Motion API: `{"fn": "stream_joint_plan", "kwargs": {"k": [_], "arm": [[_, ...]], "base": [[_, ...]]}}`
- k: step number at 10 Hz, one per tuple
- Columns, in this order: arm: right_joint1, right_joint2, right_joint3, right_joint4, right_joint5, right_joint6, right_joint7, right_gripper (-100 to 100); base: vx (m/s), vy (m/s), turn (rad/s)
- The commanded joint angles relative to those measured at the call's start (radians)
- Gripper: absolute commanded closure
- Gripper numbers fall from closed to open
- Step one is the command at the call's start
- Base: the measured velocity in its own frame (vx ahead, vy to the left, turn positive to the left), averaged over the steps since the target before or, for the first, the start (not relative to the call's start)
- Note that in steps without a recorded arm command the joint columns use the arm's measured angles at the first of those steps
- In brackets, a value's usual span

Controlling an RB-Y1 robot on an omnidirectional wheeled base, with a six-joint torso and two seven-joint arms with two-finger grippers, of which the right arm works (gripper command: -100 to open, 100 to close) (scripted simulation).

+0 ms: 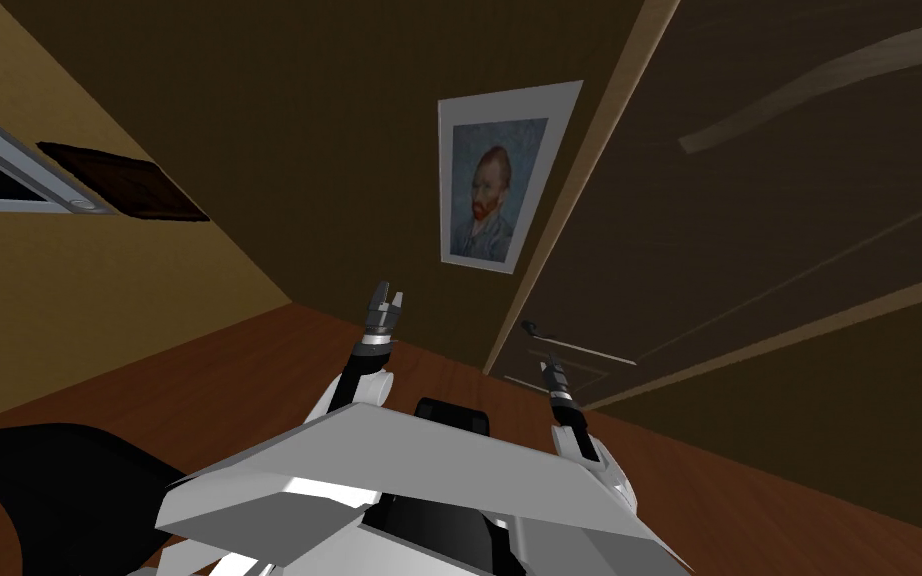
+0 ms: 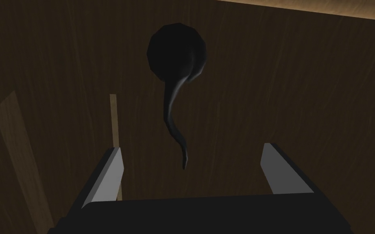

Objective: Pull the door open

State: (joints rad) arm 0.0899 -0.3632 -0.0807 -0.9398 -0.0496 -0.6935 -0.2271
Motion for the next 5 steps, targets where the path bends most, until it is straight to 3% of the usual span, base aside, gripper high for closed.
{"fn": "stream_joint_plan", "kwargs": {"k": [1, 5], "arm": [[-0.001, -0.003, -0.009, 0.014, -0.005, -0.007, 0.000, -100], [-0.005, -0.011, -0.035, 0.054, -0.018, -0.027, 0.000, -100]], "base": [[0.112, -0.013, 0.082], [0.197, -0.045, 0.101]]}}
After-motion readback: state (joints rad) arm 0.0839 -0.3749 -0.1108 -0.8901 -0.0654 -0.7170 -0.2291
